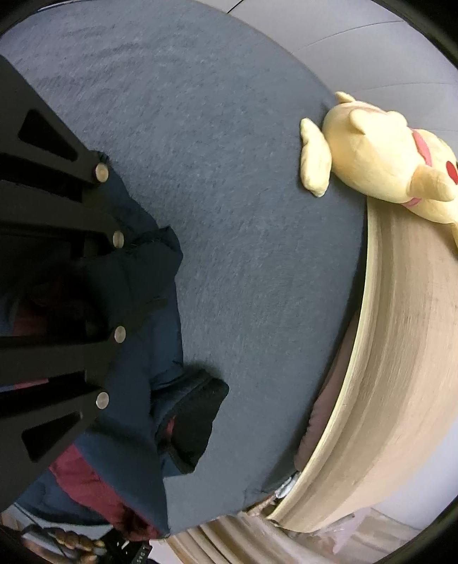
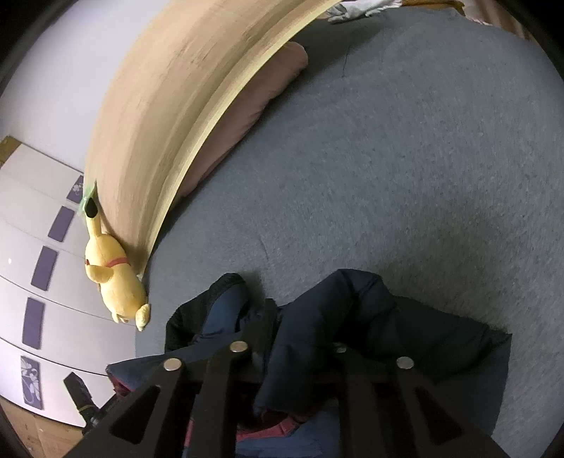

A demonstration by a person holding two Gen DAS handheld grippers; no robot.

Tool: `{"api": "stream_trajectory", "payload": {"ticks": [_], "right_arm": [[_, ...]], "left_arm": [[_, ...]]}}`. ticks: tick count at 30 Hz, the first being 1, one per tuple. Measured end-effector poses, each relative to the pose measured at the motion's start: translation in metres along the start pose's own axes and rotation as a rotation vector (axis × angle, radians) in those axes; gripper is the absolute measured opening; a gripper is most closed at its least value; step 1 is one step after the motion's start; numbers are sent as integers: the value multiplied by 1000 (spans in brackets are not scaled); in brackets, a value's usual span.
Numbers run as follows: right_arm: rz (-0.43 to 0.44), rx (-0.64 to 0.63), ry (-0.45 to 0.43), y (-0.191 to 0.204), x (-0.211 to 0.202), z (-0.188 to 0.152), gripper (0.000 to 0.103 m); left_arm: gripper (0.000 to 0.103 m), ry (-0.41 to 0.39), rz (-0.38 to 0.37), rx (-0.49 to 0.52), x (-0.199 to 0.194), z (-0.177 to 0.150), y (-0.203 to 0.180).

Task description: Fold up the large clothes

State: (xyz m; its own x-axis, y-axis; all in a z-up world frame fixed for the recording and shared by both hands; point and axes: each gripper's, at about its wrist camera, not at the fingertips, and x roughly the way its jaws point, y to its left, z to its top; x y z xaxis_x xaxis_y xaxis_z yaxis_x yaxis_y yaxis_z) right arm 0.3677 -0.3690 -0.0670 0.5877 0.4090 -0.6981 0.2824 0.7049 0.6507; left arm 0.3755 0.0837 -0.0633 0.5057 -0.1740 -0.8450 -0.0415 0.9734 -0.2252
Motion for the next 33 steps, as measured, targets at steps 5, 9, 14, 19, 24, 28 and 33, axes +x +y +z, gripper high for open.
{"api": "stream_trajectory", "payload": {"ticks": [5, 9, 14, 19, 24, 28, 33], "right_arm": [[51, -13, -7, 10, -5, 1, 70], [54, -7, -15, 14, -7, 2, 70], [86, 22, -10, 5, -10, 5, 70], [162, 87, -13, -3, -15, 9, 70], [212, 127, -17, -6, -20, 12, 72], [279, 180, -24, -15, -25, 14, 72], [318, 206, -31, -20, -28, 17, 72]], "left_arm": [[22, 36, -72, -57, -2, 6, 6], [23, 51, -112, -98, -3, 10, 11], [36, 94, -265, -275, 4, 15, 34], [43, 123, -357, -409, 15, 16, 53], [47, 121, -387, -438, 17, 16, 53], [57, 138, -537, -604, 24, 15, 74], [58, 107, -600, -660, 20, 17, 84]]}}
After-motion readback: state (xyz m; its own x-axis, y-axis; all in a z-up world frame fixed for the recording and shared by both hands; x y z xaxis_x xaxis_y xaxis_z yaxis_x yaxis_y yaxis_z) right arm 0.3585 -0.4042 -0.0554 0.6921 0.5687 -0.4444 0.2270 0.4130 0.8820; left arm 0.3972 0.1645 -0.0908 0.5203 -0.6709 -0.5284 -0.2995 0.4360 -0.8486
